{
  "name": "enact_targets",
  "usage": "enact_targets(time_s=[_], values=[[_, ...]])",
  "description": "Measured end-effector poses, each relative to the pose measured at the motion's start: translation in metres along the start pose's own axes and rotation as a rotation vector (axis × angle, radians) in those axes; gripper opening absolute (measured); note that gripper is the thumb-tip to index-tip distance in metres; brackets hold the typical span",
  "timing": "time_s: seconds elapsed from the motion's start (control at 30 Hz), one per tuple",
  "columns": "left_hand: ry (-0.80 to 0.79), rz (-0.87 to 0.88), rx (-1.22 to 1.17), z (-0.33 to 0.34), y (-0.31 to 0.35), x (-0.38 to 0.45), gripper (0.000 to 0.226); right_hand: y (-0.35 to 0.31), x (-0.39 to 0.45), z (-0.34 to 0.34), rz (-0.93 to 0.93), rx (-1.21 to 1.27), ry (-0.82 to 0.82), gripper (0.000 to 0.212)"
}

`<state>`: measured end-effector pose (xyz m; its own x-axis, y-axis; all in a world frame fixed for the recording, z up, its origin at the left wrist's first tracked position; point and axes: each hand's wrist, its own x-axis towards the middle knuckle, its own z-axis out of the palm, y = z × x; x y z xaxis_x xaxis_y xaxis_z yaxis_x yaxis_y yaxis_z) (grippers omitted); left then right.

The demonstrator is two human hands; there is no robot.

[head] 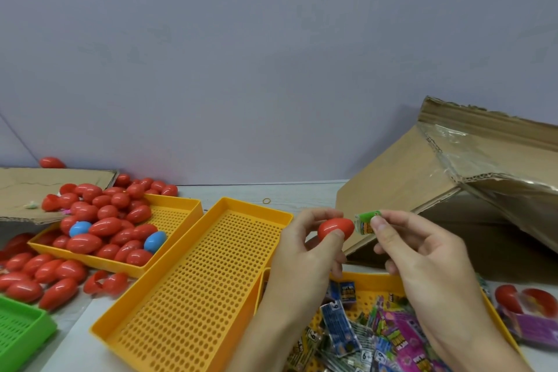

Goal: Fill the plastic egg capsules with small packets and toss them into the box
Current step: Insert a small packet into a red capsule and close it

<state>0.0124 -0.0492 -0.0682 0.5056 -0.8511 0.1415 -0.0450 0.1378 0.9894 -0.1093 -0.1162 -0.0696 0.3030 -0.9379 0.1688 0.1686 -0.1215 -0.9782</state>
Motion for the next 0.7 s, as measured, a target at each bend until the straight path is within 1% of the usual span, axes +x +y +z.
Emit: enact_targets(time_s=[0.07, 0.2, 0.37, 0.47, 0.57, 0.7], values=[[0.004, -0.001, -0.006, 0.0004, 0.0007, -0.0006, 0.017, 0.0, -0.0002, 0.0002, -0.004, -0.011, -0.004, 0.022], [0.003, -0.014, -0.002, 0.0006, 0.0016, -0.0006, 0.016, 0.0007, -0.0002, -0.0007, -0.018, -0.034, -0.02, 0.018], [-0.004, -0.033, -0.052, 0.0008, 0.0001, 0.0003, 0.018, 0.0008, -0.0006, -0.0012, -0.032, -0.061, -0.043, 0.025], [-0.02, -0.023, -0.073, 0.0004, 0.0, 0.0001, 0.022, 0.0019, 0.0, -0.0016, -0.047, -0.08, -0.042, 0.024], [-0.028, -0.016, -0.046, 0.0004, 0.0007, -0.001, 0.03, 0.0026, 0.0002, -0.0019, -0.055, -0.093, -0.043, 0.019], [-0.006, 0.004, -0.039, 0.0014, 0.0, 0.0001, 0.027, 0.003, -0.0004, -0.0023, -0.067, -0.108, -0.063, 0.017]])
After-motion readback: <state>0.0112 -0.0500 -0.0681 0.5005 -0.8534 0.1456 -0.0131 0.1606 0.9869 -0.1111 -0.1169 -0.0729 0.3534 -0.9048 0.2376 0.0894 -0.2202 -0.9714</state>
